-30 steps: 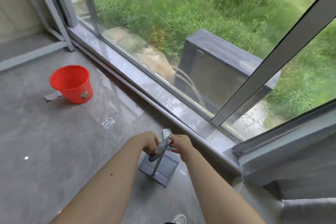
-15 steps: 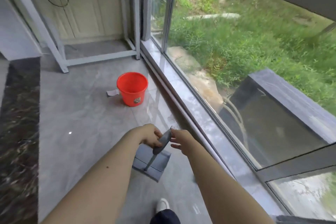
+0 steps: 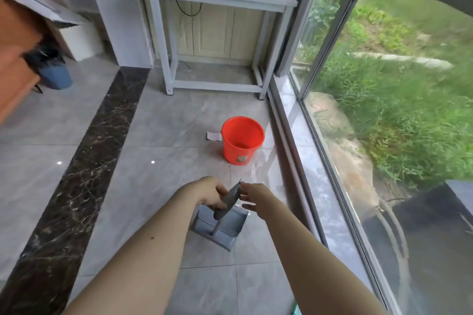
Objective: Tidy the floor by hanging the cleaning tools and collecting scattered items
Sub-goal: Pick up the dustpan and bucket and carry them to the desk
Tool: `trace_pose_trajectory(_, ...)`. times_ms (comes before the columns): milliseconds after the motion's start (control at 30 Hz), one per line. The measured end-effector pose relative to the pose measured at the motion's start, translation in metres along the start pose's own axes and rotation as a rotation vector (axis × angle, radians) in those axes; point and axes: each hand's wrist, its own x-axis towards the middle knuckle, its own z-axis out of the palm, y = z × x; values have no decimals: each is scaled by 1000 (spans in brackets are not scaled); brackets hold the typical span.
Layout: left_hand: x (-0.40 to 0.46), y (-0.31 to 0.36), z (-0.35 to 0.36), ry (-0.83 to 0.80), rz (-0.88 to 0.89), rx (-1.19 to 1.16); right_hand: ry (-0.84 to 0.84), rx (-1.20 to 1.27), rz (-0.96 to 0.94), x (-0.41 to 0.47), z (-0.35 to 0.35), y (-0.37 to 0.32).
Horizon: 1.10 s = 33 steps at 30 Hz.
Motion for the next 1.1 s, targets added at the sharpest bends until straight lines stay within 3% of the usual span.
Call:
trace_pose_trajectory(233,19,-13,-32,44,-29,-124,-49,-64,-7,35,24,-33)
trace_pose_trajectory(533,71,-16,-88,-34,-15,-83,-36,9,110,83,46,-74)
trace_pose_trajectory(900,143,26,-158,-223,154,187,72,190,304,144,45,-133)
trace_pose_trajectory(1100,205,61,-176,-328,248,296,244,265,326,192,21,-160)
